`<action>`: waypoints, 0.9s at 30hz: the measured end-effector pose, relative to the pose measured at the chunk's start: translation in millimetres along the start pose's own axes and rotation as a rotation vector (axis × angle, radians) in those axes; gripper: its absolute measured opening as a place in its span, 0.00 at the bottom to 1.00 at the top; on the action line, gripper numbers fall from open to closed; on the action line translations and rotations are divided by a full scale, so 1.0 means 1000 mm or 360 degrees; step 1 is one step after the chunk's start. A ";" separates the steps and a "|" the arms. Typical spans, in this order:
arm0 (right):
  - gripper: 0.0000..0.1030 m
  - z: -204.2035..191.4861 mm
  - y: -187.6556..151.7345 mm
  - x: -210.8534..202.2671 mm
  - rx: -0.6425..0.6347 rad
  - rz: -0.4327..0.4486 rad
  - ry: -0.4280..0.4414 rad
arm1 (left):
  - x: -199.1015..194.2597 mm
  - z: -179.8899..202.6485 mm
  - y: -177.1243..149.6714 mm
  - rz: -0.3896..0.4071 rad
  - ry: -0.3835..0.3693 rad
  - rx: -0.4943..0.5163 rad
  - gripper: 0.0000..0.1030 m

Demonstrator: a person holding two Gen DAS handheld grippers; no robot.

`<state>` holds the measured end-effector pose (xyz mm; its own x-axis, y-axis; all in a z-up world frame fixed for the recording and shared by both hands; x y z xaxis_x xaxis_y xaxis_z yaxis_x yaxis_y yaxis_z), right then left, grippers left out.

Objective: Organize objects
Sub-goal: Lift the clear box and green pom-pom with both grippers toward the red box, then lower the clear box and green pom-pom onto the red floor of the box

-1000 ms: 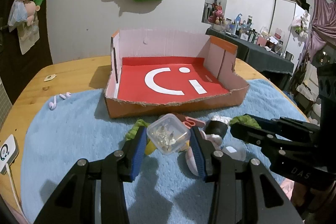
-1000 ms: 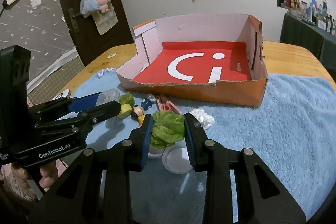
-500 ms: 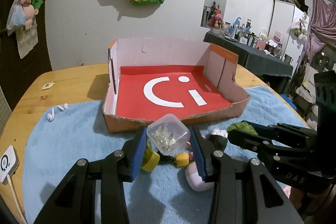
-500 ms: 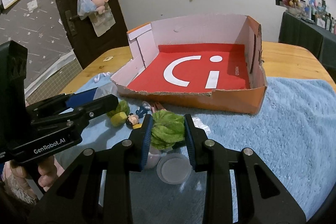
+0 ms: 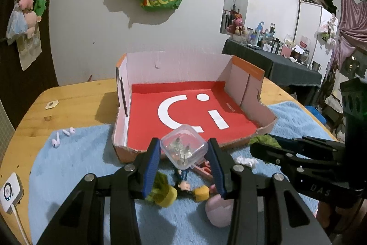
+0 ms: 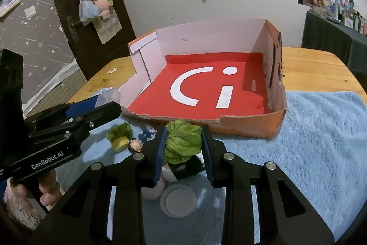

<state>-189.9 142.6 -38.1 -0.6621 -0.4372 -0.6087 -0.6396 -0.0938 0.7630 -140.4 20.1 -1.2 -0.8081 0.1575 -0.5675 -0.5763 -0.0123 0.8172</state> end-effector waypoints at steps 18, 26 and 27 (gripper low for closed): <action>0.28 0.013 0.018 0.017 0.0022 -0.0024 -0.0006 | 0.024 -0.004 0.016 -0.0032 0.0019 0.0007 0.43; 0.28 0.015 0.032 0.020 0.0002 -0.0007 -0.0020 | 0.032 -0.007 0.028 -0.0023 0.0022 0.0016 0.43; 0.28 0.016 0.034 0.021 0.0005 -0.0004 -0.0025 | 0.034 -0.006 0.030 -0.0024 0.0022 0.0019 0.43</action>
<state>-231.7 144.5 -28.3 -0.6666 -0.4229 -0.6139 -0.6422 -0.0923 0.7609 -185.7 19.2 3.3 -0.8012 0.1440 -0.5808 -0.5867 0.0019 0.8098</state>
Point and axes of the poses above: each gripper's, at about its wrist camera, not at the fingertips, and x roughly the way its jaws point, z to its right, y to its top, the point moved 10 cm from there along x, roughly the way its jaws point, and after that the axes turned 1 degree about -y, right-handed, at the moved point
